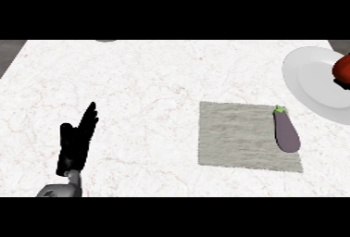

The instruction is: Pick the bell pepper from the placemat and place it in the plate

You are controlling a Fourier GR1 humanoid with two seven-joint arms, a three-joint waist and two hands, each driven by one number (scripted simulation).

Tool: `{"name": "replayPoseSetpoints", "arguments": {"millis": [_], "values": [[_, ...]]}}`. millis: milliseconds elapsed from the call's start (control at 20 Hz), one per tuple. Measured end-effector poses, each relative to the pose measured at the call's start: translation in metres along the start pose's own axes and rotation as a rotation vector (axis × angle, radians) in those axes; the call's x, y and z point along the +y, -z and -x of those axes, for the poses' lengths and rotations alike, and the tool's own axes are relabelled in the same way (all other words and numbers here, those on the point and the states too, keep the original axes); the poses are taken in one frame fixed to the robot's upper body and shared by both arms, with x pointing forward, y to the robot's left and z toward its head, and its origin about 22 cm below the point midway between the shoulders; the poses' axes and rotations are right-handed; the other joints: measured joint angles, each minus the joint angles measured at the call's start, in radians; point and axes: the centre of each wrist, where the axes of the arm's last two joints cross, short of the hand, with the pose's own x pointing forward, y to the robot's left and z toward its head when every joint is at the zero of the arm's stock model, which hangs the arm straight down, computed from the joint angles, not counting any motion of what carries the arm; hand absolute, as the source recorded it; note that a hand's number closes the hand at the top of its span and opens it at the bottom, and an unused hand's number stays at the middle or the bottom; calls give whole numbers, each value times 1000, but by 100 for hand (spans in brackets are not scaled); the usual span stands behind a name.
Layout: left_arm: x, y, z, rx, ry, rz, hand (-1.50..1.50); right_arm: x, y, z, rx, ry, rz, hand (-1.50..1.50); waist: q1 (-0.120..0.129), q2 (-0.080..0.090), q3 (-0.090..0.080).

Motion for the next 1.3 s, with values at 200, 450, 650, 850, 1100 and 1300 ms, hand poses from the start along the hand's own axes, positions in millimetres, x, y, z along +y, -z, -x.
{"name": "replayPoseSetpoints", "arguments": {"millis": [200, 450, 650, 850, 1100, 1300], "values": [[-2, 3, -1, -10, -1, 14, 0, 3, 3, 11, 41, -39, -21, 150, 13, 6, 1], [-8, 3, -8, -13, 1, 36, 0, 8, -4, 26, 103, -63, -135, 150, 32, 14, 2], [-9, 2, -6, -16, 0, 42, 0, 14, -12, 36, 135, -53, -265, 150, 39, 17, 3], [-13, 7, -16, -27, 6, 41, 0, 26, -21, 42, 170, -64, -388, -150, 43, 21, 3], [-12, 3, -11, -30, 0, 44, 0, 18, -27, 49, 94, 11, -442, -150, 45, 21, 4], [-11, 4, -10, -21, -3, 40, 0, 14, -27, 50, 14, 199, -355, -150, 38, 20, 6]]}}
